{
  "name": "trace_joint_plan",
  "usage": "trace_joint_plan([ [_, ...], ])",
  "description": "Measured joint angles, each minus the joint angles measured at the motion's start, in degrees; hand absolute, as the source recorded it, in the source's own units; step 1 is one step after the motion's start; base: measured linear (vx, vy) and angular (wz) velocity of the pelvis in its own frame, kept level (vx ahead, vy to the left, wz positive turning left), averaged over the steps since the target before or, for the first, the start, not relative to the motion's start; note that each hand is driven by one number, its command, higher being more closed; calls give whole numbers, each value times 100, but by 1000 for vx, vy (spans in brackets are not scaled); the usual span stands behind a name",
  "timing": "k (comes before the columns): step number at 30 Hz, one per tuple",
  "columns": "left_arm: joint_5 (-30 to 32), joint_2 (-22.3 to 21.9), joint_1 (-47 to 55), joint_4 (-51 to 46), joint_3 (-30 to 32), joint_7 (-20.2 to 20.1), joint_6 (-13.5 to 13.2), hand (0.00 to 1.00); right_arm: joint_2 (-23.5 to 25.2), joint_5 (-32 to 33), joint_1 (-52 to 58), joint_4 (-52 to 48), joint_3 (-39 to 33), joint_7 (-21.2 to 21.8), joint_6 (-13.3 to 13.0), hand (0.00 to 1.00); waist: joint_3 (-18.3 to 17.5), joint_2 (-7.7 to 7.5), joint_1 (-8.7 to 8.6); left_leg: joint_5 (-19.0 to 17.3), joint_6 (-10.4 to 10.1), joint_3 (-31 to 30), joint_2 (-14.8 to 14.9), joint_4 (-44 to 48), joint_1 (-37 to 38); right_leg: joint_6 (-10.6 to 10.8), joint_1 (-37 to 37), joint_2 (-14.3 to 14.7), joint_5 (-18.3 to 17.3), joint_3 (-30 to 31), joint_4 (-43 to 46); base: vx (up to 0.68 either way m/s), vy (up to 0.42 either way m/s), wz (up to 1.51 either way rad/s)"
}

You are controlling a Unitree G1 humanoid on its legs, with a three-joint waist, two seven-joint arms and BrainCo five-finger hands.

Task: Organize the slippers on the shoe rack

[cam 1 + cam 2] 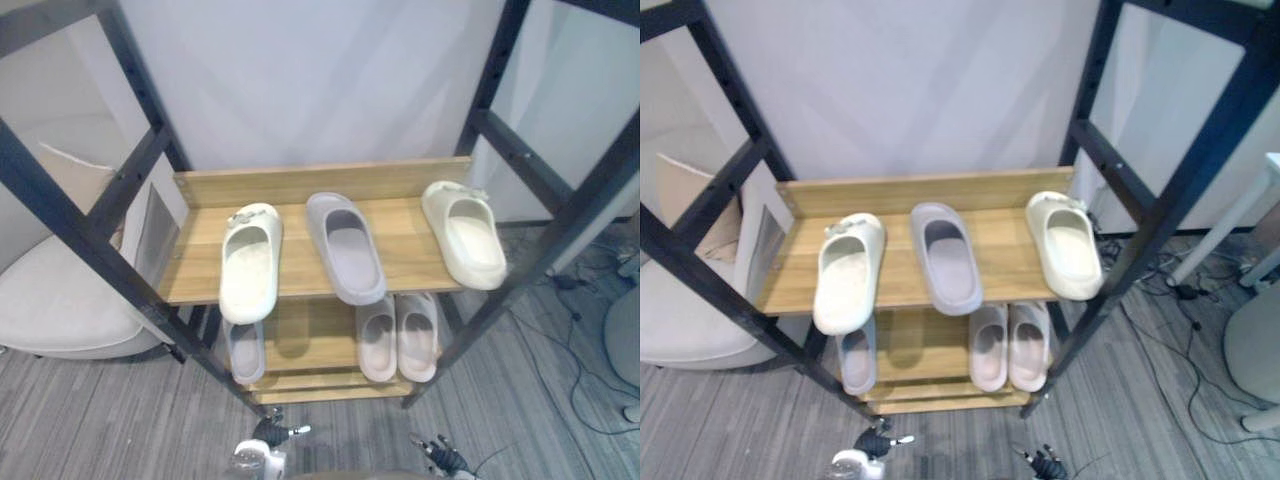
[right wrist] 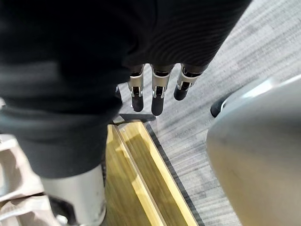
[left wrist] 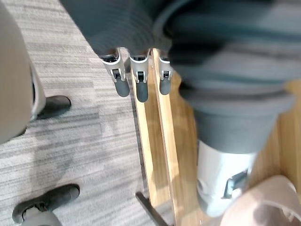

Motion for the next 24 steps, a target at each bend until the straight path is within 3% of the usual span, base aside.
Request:
trace_joint_plan([
  [10,45,46,-43,165,-97,8,2,0,-162,-34,161,-211,73,-98,-16,0,-42,62,-30,0,-1,-211,177,-7,83,-143,215,190,140,16,-298,32,-37,-4],
  [16,98,75,-10,133,-201,11,-7,0,-334,-136,1525,-3719,415,-193,-60,0,-27,37,-117,1,-3,-189,185,-187,69,-101,18,231,246,207,-348,-41,17,-16],
  [19,99,123,86,2,-203,10,-8,0,-310,-546,2133,-5572,416,-80,-88,0,10,-24,-271,-3,-5,-126,186,-216,70,-56,-46,239,284,316,-337,-62,13,-16],
  [24,96,146,197,-153,-221,6,-9,0,-200,-1005,2698,-7517,290,104,-154,0,24,-31,-378,-10,-8,34,185,-238,58,-24,-208,256,329,480,-245,-51,1,-20],
])
